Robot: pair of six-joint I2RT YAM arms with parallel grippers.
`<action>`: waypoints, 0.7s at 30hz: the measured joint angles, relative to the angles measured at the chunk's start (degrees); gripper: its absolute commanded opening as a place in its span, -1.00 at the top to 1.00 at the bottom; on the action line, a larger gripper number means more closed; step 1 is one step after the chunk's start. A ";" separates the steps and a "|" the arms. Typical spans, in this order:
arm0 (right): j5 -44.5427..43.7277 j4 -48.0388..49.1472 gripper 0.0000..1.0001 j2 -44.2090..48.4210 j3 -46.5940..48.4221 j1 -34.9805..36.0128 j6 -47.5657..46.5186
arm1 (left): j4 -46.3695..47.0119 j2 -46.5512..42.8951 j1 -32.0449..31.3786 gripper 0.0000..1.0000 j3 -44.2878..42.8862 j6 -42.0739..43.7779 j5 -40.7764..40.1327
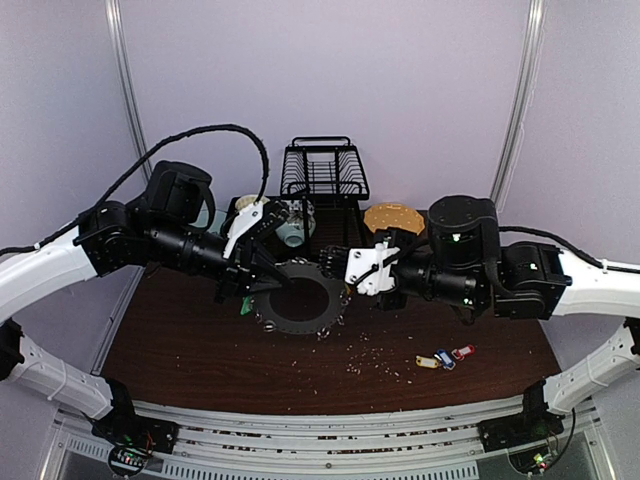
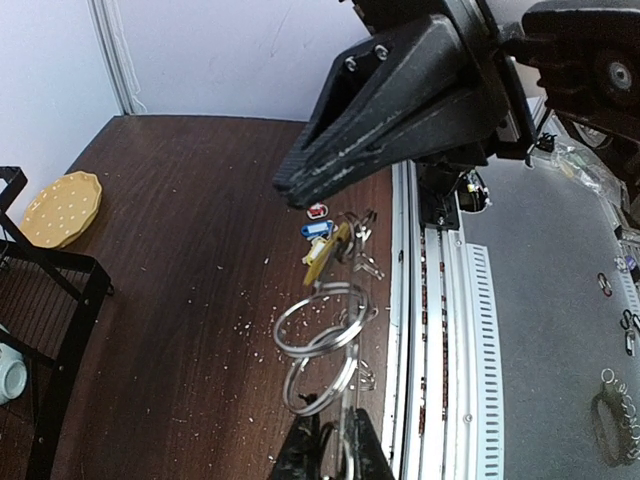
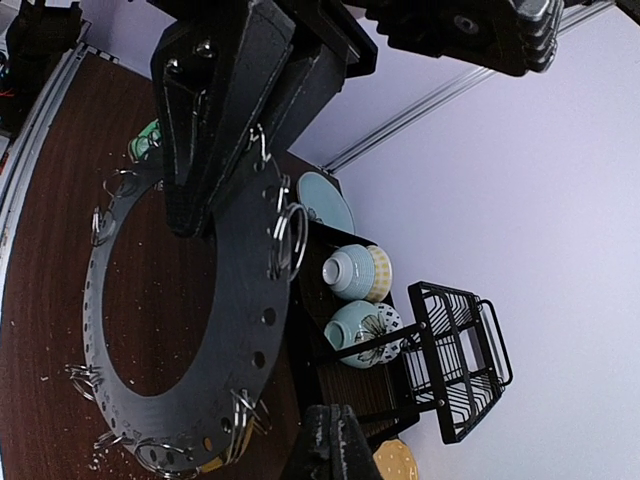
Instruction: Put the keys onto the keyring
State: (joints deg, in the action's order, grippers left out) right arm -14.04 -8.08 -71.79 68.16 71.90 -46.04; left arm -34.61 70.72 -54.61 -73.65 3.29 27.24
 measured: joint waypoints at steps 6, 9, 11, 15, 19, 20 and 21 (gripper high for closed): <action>3.10 0.13 1.00 1.53 0.00 -0.76 2.16 | 0.02 0.00 0.00 1.00 0.17 0.07 0.79; 5.11 0.15 1.00 2.84 0.00 -1.99 3.61 | 0.52 -0.28 0.00 1.00 1.09 0.11 1.14; 7.04 0.04 1.00 3.67 0.00 -3.45 4.79 | 0.55 -0.70 0.00 1.00 1.90 0.33 1.44; 11.89 0.24 1.00 5.81 -0.37 -8.04 7.96 | 0.87 -1.42 0.02 1.00 2.80 0.50 1.40; 14.88 1.68 0.99 8.02 -2.25 -11.04 11.45 | 5.46 -2.89 2.19 1.00 6.51 -2.58 3.34; 15.52 2.08 0.95 8.44 -2.84 -11.45 12.24 | 8.20 -3.61 3.82 1.00 8.63 -4.50 4.74; 16.04 2.29 0.92 8.72 -3.28 -11.82 13.25 | 10.54 -4.28 5.49 1.00 10.58 -6.60 5.70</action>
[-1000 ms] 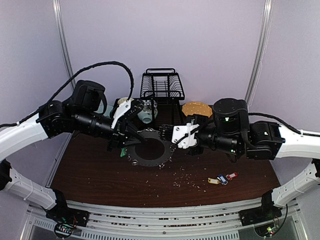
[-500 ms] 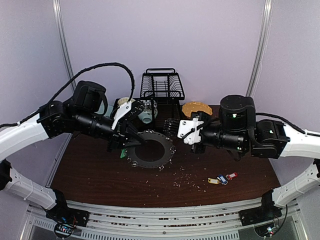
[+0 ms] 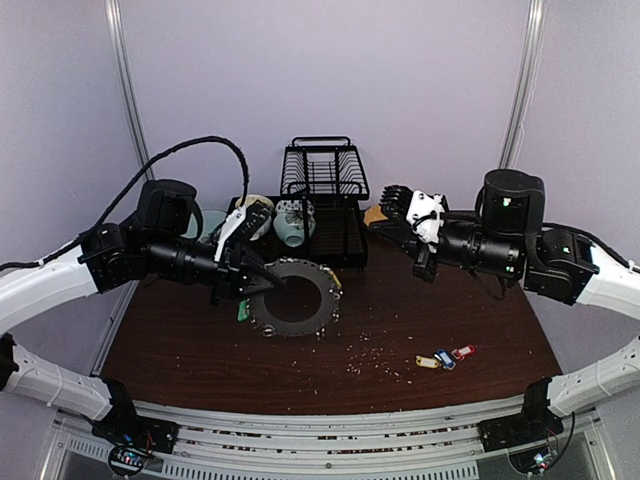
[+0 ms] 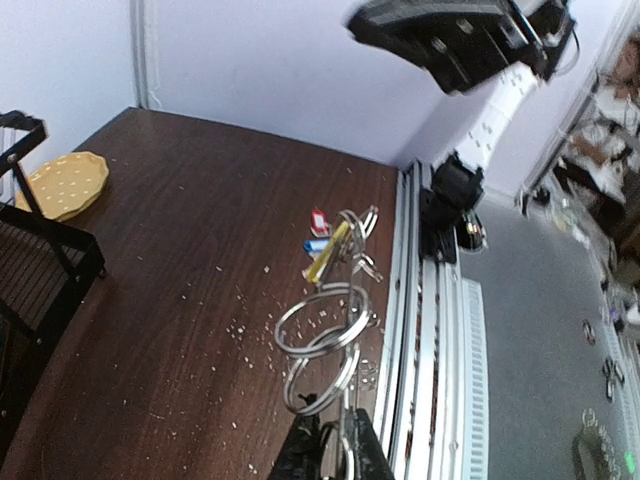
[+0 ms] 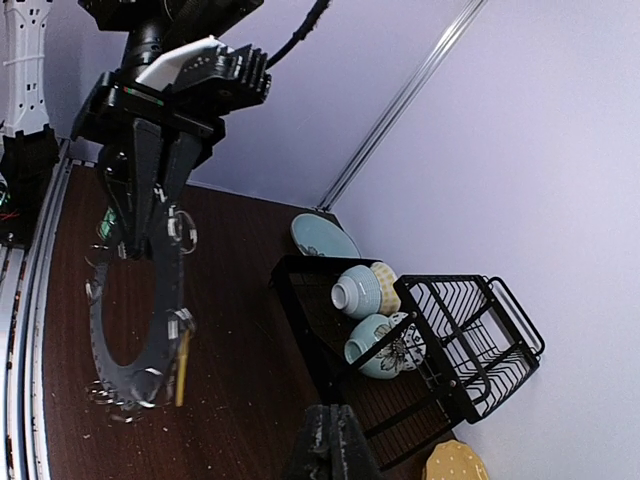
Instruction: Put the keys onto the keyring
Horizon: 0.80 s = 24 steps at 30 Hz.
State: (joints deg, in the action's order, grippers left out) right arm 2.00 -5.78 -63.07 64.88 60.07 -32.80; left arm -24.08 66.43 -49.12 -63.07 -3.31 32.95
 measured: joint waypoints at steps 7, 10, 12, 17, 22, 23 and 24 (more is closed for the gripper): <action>2.89 1.77 0.79 0.35 -2.08 -1.57 6.10 | 18.62 -4.81 8.02 1.00 12.61 -15.58 3.65; 4.00 2.25 0.68 0.37 -3.17 -1.68 8.24 | 25.86 -5.68 7.89 1.00 15.61 -20.65 4.35; 4.72 2.47 0.58 0.15 -3.45 -1.70 9.60 | 30.23 -6.05 7.87 1.00 17.64 -23.50 4.35; 5.84 3.43 0.46 -0.61 -3.69 -1.73 13.33 | 37.68 -6.67 7.89 1.00 21.49 -29.03 3.65; 5.73 4.02 0.41 -0.63 -4.26 -1.95 16.76 | 42.10 -7.15 7.89 1.00 22.82 -32.11 2.10; 5.70 4.00 0.37 -0.63 -4.26 -2.03 17.49 | 42.53 -7.15 7.89 1.00 22.93 -32.61 1.88; 5.66 3.98 0.34 -0.63 -4.26 -2.16 18.21 | 42.86 -7.13 7.89 1.00 22.99 -33.09 1.73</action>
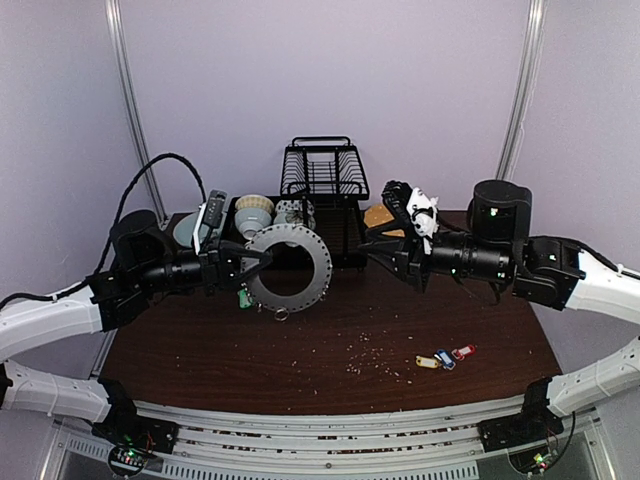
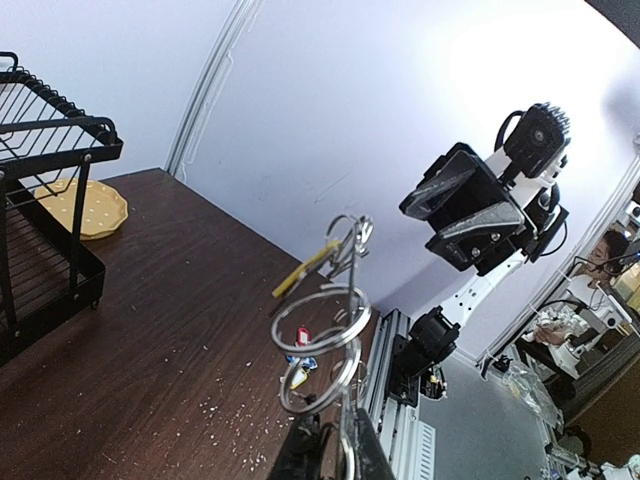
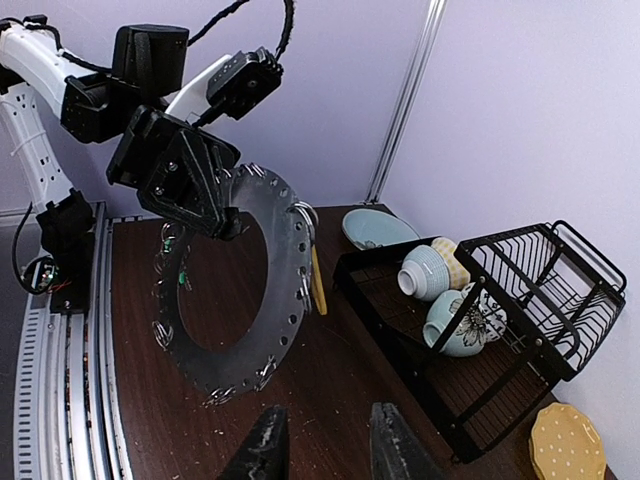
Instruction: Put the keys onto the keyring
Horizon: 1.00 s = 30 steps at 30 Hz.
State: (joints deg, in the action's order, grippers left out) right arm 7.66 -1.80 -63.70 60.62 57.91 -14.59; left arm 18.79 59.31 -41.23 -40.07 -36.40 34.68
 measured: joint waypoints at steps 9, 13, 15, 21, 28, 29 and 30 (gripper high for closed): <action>-3.02 -1.22 0.10 0.00 0.00 -0.22 5.86 | 4.09 0.26 0.02 1.00 2.43 -3.10 -0.04; -6.69 -3.72 0.02 -0.07 0.42 -0.52 8.39 | 4.35 0.26 0.04 1.00 2.62 -3.69 -1.03; -9.11 -5.66 0.01 -0.46 1.40 -0.76 10.19 | 4.35 0.26 0.04 1.00 2.62 -3.93 -1.51; -16.96 -12.66 -0.01 -1.64 3.76 -2.36 16.81 | 7.08 0.42 0.61 1.00 3.76 -6.43 -2.54; -22.86 -23.34 -0.02 -2.93 4.28 -7.74 26.60 | 13.90 0.52 3.06 1.00 7.98 -11.58 -2.47; -23.19 -24.81 -0.02 -3.56 4.52 -8.35 27.58 | 13.99 0.55 3.39 1.00 8.20 -12.11 -2.54; -23.56 -26.40 -0.02 -4.37 4.85 -8.94 28.63 | 13.90 0.59 3.58 1.00 8.22 -12.41 -2.71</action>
State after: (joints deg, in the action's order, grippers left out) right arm -15.90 -28.21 -68.07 65.47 48.97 14.04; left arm 32.69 59.90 -37.65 -31.86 -48.82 31.97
